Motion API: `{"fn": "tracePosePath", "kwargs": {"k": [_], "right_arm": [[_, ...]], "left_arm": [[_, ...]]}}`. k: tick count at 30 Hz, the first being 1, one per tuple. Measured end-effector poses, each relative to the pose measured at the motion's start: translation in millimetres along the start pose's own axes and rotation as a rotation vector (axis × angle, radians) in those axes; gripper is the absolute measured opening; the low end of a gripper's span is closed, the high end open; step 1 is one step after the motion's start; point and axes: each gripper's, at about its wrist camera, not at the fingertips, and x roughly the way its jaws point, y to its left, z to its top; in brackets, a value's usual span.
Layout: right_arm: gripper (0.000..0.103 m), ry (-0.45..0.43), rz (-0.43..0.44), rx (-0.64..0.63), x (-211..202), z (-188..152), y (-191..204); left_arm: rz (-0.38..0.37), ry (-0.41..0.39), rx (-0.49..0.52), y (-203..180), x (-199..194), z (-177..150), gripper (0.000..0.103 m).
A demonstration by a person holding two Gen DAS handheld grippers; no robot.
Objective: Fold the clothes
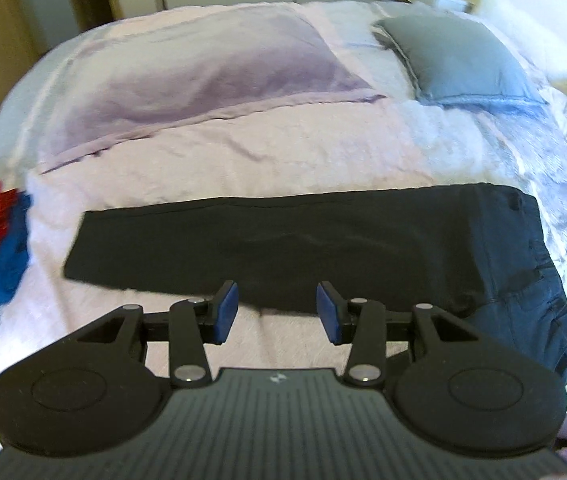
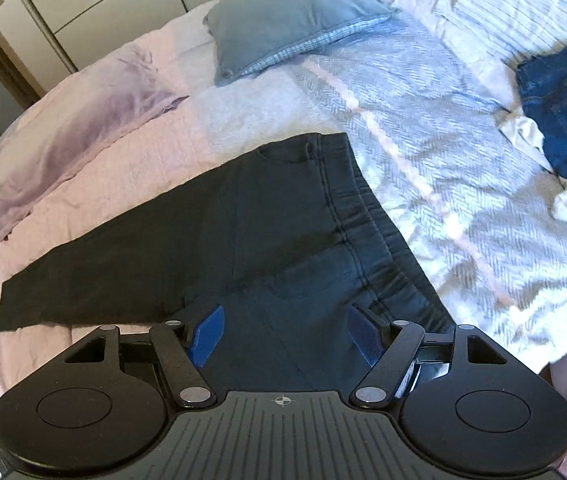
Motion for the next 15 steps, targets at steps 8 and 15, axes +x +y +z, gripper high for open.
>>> {"fn": "tracePosePath", "kwargs": {"k": [8, 15], "right_arm": [[0.072, 0.072, 0.122, -0.251, 81.4, 63.5, 4.7], [0.072, 0.116, 0.189, -0.588, 182.5, 131.9, 9.1]], "left_arm": [[-0.034, -0.002, 0.077, 2.6, 76.9, 20.4, 0.039], [-0.085, -0.006, 0.187, 14.3, 156.6, 42.0, 0.039]]}}
